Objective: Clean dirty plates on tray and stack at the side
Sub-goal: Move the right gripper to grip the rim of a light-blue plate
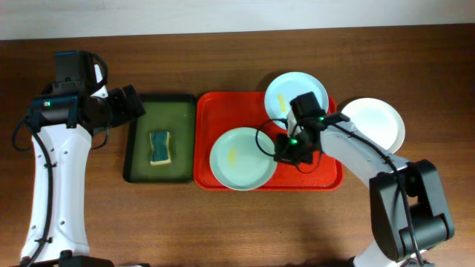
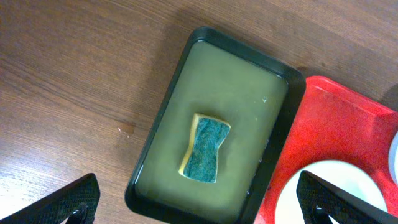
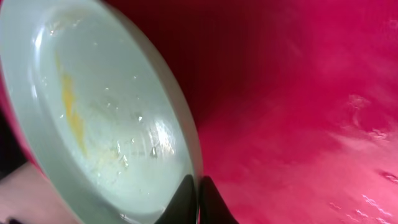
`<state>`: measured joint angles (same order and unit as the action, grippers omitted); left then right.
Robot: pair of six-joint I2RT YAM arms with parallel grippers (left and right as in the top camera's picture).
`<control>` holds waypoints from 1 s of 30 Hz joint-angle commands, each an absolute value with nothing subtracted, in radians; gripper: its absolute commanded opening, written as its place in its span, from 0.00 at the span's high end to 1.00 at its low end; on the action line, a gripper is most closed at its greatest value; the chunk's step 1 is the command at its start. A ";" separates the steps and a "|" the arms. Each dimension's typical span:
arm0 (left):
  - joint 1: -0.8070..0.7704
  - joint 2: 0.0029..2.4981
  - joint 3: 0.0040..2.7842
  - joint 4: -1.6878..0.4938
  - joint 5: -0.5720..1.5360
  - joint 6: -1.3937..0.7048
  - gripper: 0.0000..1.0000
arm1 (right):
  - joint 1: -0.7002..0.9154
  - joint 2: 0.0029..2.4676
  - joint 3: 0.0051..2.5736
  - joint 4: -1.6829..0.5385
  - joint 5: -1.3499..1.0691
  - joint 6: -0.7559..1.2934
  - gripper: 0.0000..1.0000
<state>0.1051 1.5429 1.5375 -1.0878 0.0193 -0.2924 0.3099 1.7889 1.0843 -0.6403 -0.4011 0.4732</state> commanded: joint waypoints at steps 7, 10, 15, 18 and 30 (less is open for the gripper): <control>0.106 1.541 1.546 -1.086 0.027 -0.302 0.00 | 0.401 1.787 1.087 -0.568 -0.116 0.607 0.84; 0.106 1.541 1.546 -1.086 0.027 -0.302 0.01 | 0.401 1.787 1.087 -0.571 -0.114 0.607 0.76; 0.106 1.541 1.546 -1.086 0.027 -0.302 0.01 | 0.419 1.821 1.087 -0.513 -0.097 0.599 0.77; 0.106 1.541 1.546 -1.086 0.027 -0.302 0.01 | 0.446 1.839 1.087 -0.490 -0.068 0.531 0.85; 0.106 1.541 1.546 -1.086 0.027 -0.302 0.01 | 0.443 1.822 1.117 -0.564 0.005 0.414 0.87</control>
<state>0.1051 1.5429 1.5375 -1.0882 0.0196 -0.2924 0.4404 1.8282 1.0946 -0.5449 -0.0227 0.4282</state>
